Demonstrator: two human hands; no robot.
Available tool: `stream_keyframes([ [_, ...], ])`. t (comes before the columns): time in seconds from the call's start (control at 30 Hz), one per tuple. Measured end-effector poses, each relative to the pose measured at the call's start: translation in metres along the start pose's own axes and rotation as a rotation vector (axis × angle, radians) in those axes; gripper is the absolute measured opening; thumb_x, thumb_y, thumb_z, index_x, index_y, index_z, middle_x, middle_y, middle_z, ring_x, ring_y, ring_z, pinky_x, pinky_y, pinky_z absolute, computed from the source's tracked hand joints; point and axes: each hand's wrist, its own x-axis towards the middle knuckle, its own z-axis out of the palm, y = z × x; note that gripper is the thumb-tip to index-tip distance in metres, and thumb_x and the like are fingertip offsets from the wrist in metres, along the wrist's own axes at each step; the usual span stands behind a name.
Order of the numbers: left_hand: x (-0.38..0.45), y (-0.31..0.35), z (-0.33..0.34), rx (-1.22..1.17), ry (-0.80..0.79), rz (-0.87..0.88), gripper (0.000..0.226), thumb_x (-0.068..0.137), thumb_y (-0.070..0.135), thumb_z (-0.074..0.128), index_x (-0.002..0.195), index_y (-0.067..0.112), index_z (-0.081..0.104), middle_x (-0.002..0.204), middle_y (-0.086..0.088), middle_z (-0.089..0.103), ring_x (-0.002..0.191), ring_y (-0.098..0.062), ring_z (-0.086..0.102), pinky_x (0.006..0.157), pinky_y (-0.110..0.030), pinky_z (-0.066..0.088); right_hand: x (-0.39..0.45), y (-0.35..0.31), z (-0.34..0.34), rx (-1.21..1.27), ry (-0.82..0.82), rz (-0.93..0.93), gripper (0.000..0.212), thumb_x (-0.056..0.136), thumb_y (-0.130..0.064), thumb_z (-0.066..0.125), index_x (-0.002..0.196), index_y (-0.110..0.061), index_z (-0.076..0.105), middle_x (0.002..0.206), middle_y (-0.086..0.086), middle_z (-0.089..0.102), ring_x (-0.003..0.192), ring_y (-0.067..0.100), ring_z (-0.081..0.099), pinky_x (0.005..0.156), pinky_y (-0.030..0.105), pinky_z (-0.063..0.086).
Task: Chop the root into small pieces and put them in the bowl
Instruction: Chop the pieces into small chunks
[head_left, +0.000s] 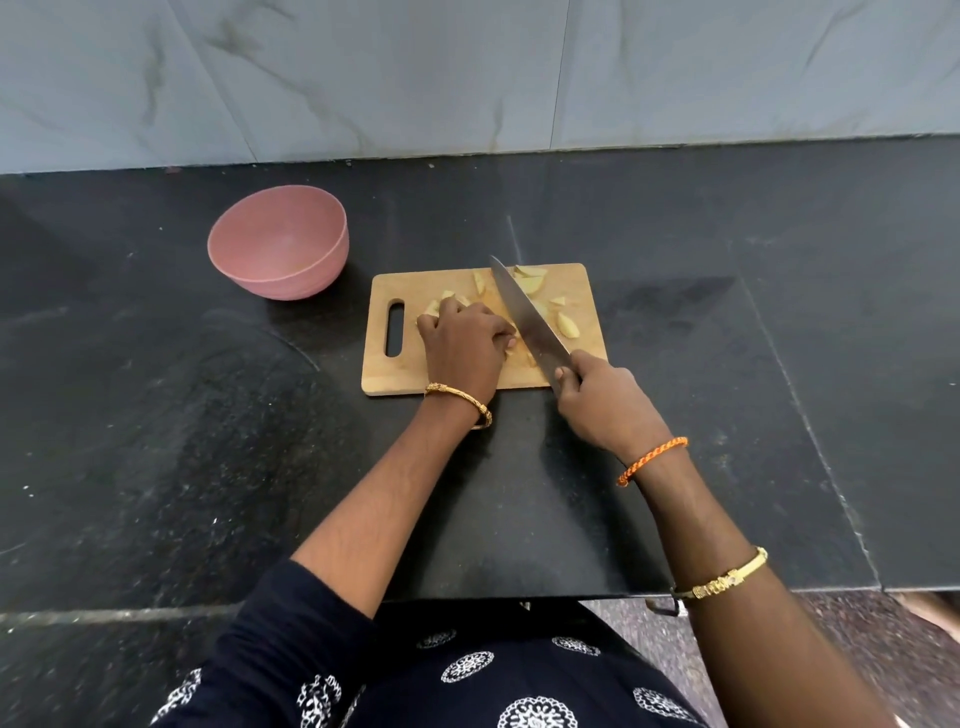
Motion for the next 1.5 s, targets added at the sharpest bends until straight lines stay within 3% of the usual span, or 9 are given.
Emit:
stream_keyframes([
  [0.13, -0.002, -0.001, 0.001, -0.006, 0.015, -0.002, 0.016, 0.088, 0.030, 0.059, 0.098, 0.028, 0.073, 0.107, 0.009, 0.068, 0.107, -0.019, 0.043, 0.079, -0.033, 0.018, 0.000, -0.006, 0.002, -0.120, 0.004, 0.021, 0.023, 0.099, -0.028, 0.037, 0.108, -0.011, 0.051, 0.095, 0.013, 0.059, 0.089, 0.031, 0.061, 0.083, 0.044, 0.053],
  [0.43, -0.005, 0.002, 0.000, -0.026, 0.033, -0.040, 0.016, 0.087, 0.029, 0.061, 0.097, 0.025, 0.073, 0.106, 0.008, 0.067, 0.105, -0.020, 0.041, 0.083, -0.034, 0.021, -0.012, -0.002, -0.006, -0.337, -0.066, 0.031, 0.020, 0.098, -0.022, 0.039, 0.115, -0.014, 0.046, 0.083, 0.007, 0.048, 0.083, 0.028, 0.056, 0.071, 0.037, 0.049],
  [0.53, -0.006, 0.000, 0.002, -0.046, 0.032, -0.043, 0.015, 0.086, 0.027, 0.062, 0.097, 0.024, 0.073, 0.112, 0.006, 0.061, 0.114, -0.020, 0.039, 0.087, -0.035, 0.021, -0.016, 0.006, -0.019, -0.298, -0.094, 0.026, 0.022, 0.099, -0.028, 0.036, 0.112, -0.015, 0.049, 0.099, 0.013, 0.057, 0.089, 0.030, 0.059, 0.079, 0.041, 0.052],
  [0.7, -0.005, -0.002, 0.001, -0.086, 0.019, -0.074, 0.023, 0.085, 0.026, 0.064, 0.107, 0.024, 0.068, 0.111, 0.006, 0.065, 0.113, -0.018, 0.040, 0.089, -0.035, 0.021, -0.017, 0.006, -0.021, -0.179, -0.003, -0.082, 0.023, 0.100, -0.024, 0.034, 0.105, -0.008, 0.050, 0.088, 0.013, 0.060, 0.074, 0.025, 0.060, 0.069, 0.036, 0.053],
  [0.8, -0.004, -0.003, 0.000, -0.178, 0.036, -0.123, 0.037, 0.081, 0.025, 0.068, 0.117, 0.025, 0.059, 0.105, 0.007, 0.066, 0.110, -0.018, 0.042, 0.090, -0.035, 0.023, -0.020, 0.006, -0.012, -0.136, 0.065, -0.120, 0.022, 0.100, -0.024, 0.036, 0.116, -0.010, 0.042, 0.086, 0.017, 0.059, 0.070, 0.030, 0.059, 0.063, 0.040, 0.051],
  [0.97, -0.003, -0.005, 0.002, -0.225, 0.050, -0.165, 0.045, 0.080, 0.027, 0.070, 0.121, 0.025, 0.053, 0.102, 0.007, 0.067, 0.113, -0.019, 0.043, 0.093, -0.037, 0.025, -0.026, 0.013, -0.002, -0.048, 0.113, -0.188, 0.042, 0.100, -0.024, 0.034, 0.142, -0.025, 0.033, 0.085, 0.019, 0.062, 0.068, 0.032, 0.062, 0.070, 0.040, 0.054],
  [1.33, 0.001, -0.005, 0.006, -0.204, 0.063, -0.195, 0.041, 0.083, 0.024, 0.066, 0.121, 0.025, 0.051, 0.100, 0.004, 0.070, 0.112, -0.018, 0.045, 0.092, -0.037, 0.025, -0.027, -0.001, -0.007, -0.200, -0.051, -0.163, 0.055, 0.101, -0.015, 0.030, 0.151, -0.026, 0.012, 0.082, 0.011, 0.049, 0.074, 0.026, 0.054, 0.079, 0.040, 0.051],
  [1.43, 0.002, -0.003, 0.008, -0.160, 0.080, -0.211, 0.039, 0.083, 0.025, 0.067, 0.119, 0.025, 0.051, 0.098, 0.004, 0.070, 0.109, -0.018, 0.047, 0.092, -0.038, 0.027, -0.023, -0.007, -0.014, -0.259, -0.110, -0.133, 0.059, 0.100, -0.013, 0.031, 0.152, -0.028, 0.006, 0.072, 0.003, 0.036, 0.067, 0.022, 0.049, 0.072, 0.035, 0.047],
  [1.5, 0.003, -0.002, 0.009, -0.134, 0.092, -0.220, 0.040, 0.082, 0.026, 0.068, 0.119, 0.025, 0.051, 0.099, 0.003, 0.069, 0.107, -0.019, 0.047, 0.092, -0.038, 0.028, -0.025, -0.005, -0.016, -0.277, -0.146, -0.120, 0.061, 0.100, -0.011, 0.033, 0.151, -0.028, 0.006, 0.075, 0.005, 0.041, 0.065, 0.019, 0.049, 0.068, 0.031, 0.047],
])
